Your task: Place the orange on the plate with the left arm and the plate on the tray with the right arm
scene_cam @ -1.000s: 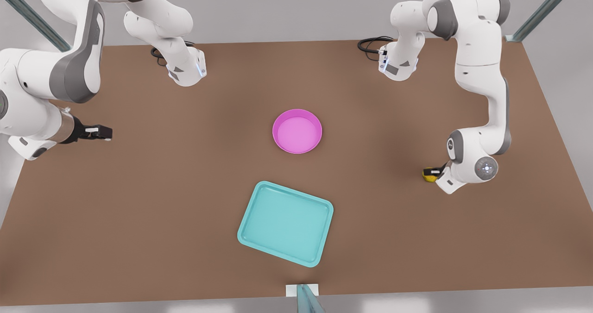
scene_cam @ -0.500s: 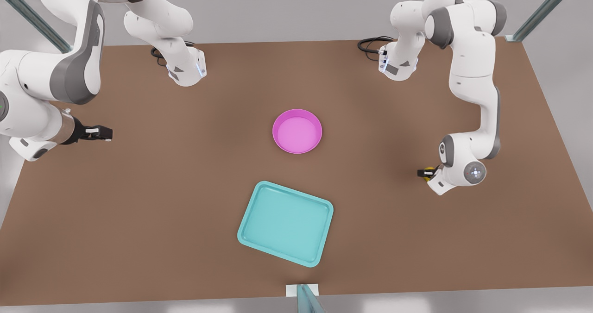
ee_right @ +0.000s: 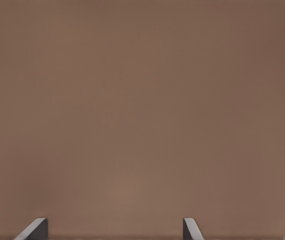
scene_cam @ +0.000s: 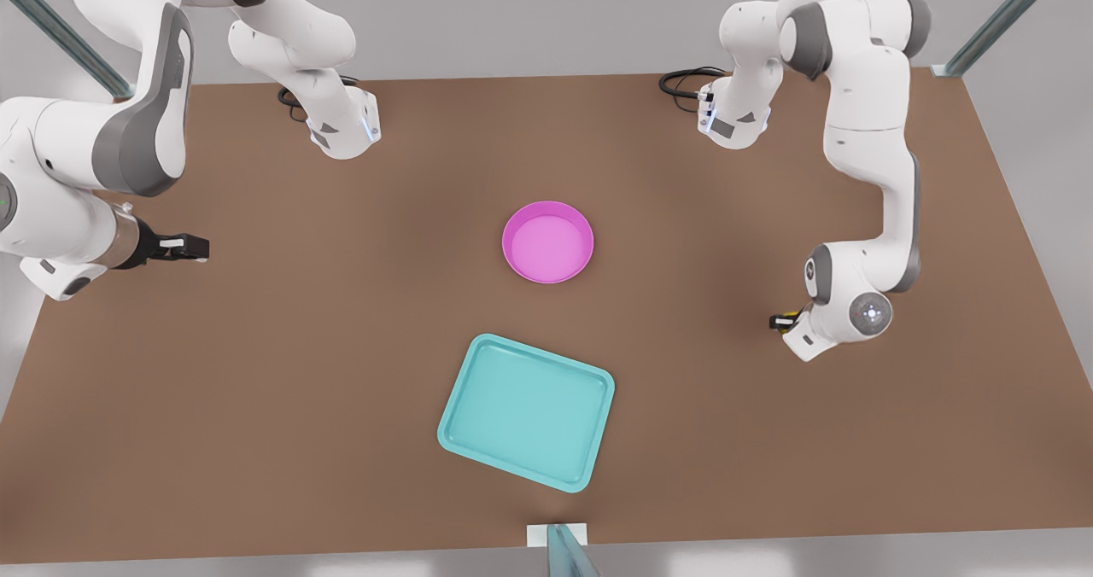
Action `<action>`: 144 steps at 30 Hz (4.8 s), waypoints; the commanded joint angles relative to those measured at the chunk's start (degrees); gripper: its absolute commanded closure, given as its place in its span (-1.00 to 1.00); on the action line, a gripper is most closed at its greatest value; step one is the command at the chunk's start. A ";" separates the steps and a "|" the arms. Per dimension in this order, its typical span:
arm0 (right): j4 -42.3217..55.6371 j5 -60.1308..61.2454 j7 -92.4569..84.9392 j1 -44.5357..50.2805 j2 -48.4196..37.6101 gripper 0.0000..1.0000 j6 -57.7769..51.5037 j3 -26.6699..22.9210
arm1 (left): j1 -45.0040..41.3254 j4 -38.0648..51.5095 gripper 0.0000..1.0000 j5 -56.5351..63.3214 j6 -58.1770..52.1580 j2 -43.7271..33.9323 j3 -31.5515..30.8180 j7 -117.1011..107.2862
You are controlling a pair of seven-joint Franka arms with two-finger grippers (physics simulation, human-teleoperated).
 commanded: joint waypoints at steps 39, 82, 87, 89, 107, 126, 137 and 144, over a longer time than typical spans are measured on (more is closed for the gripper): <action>-44.77 24.74 22.48 10.81 0.52 -1.00 65.84 17.92 | -1.48 33.76 -1.00 1.35 -55.83 -20.12 -7.45 -13.06; -42.04 51.90 -16.45 12.83 16.69 -1.00 60.39 26.79 | -2.00 36.13 -1.00 0.92 -58.90 -18.80 -9.65 -19.47; -40.46 51.99 -16.27 14.15 17.92 -1.00 60.48 26.88 | -2.00 36.31 -1.00 0.74 -60.14 -19.77 -9.91 -19.47; -40.20 51.99 -16.27 14.50 18.71 -1.00 60.57 26.97 | -2.00 36.31 -1.00 0.74 -60.05 -19.76 -9.91 -19.47; -37.30 52.08 -15.66 17.05 22.85 -0.45 61.27 26.97 | -1.92 36.22 -1.00 0.65 -61.01 -19.68 -9.30 -19.12; -35.54 51.81 -15.74 18.11 25.39 0.08 61.45 26.97 | -1.83 36.22 -1.00 -0.49 -60.84 -19.41 -9.30 -19.12; -35.01 51.90 -15.48 17.67 24.95 0.38 60.66 26.97 | -1.83 36.31 -1.00 -0.58 -60.57 -19.33 -9.30 -19.03; -34.48 51.90 -15.39 17.49 24.34 0.50 60.48 26.97 | -1.83 36.31 -1.00 -1.99 -60.40 -19.33 -9.30 -19.38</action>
